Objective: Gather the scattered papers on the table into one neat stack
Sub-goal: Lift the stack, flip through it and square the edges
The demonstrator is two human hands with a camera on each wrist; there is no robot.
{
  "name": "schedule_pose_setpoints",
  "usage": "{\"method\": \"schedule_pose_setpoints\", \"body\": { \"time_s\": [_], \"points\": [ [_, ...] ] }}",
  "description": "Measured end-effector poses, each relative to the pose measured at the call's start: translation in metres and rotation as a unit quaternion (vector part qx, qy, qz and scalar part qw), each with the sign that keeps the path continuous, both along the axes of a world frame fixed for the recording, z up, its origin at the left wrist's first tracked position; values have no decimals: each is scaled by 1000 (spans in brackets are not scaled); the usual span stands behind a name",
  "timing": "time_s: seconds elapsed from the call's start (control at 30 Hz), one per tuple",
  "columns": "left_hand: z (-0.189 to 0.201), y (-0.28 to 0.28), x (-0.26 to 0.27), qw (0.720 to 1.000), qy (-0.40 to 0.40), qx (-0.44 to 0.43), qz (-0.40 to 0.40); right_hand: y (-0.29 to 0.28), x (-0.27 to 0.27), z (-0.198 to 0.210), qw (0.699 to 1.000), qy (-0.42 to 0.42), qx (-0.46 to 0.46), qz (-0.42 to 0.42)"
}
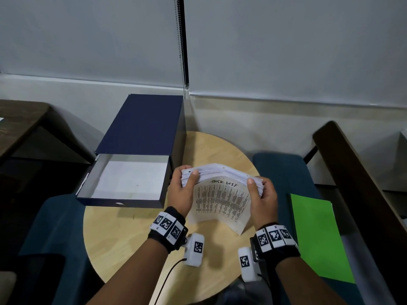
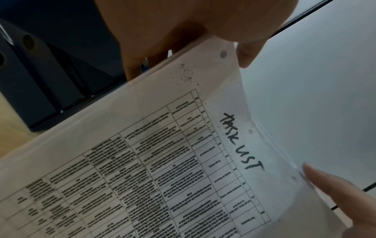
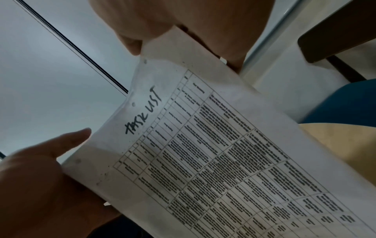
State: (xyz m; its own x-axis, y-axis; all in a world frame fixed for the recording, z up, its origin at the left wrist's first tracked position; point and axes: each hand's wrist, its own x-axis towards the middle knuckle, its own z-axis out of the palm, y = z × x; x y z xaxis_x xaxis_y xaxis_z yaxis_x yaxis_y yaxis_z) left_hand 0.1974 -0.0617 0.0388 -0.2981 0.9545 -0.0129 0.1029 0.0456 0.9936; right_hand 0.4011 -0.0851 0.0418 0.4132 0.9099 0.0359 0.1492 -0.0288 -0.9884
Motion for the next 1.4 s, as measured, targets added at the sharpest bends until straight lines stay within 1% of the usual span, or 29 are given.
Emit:
{"method": "schedule_pose_setpoints", "body": {
  "time_s": [0.1, 0.23, 0.3, 0.43, 0.6, 0.77, 1.0, 1.13, 1.23, 1.4],
  "points": [
    [0, -1, 0, 1000, 11, -3, 13, 2, 0, 1, 1000, 2, 3, -9],
    [3, -2, 0, 1000, -1, 3, -3, 3, 0, 5, 1000, 6, 15, -16],
    [2, -2, -2, 1000, 9, 2, -1, 3, -1, 5, 1000, 0, 22, -18],
    [3, 0, -1, 1000, -1, -3, 7, 6, -3, 8, 999, -5, 15, -32],
    [6, 0, 1, 1000, 11, 2, -5, 9, -3, 9, 999, -5, 19, -29],
    [7, 1, -1, 1000, -2, 2, -9, 9, -5, 12, 999, -6, 32, -28],
    [7, 2, -2, 1000, 2, -10, -22, 10, -5, 12, 999, -6, 22, -27],
    [9, 2, -3, 1000, 0, -2, -28, 11, -4, 13, 999, 1, 17, -27],
    [6, 3, -5, 999, -17, -4, -36, 10, -2, 11, 999, -5, 14, -28],
    [8, 3, -4, 999, -4, -12, -30, 9, 2, 8, 999, 5, 6, -35]
  ]
}}
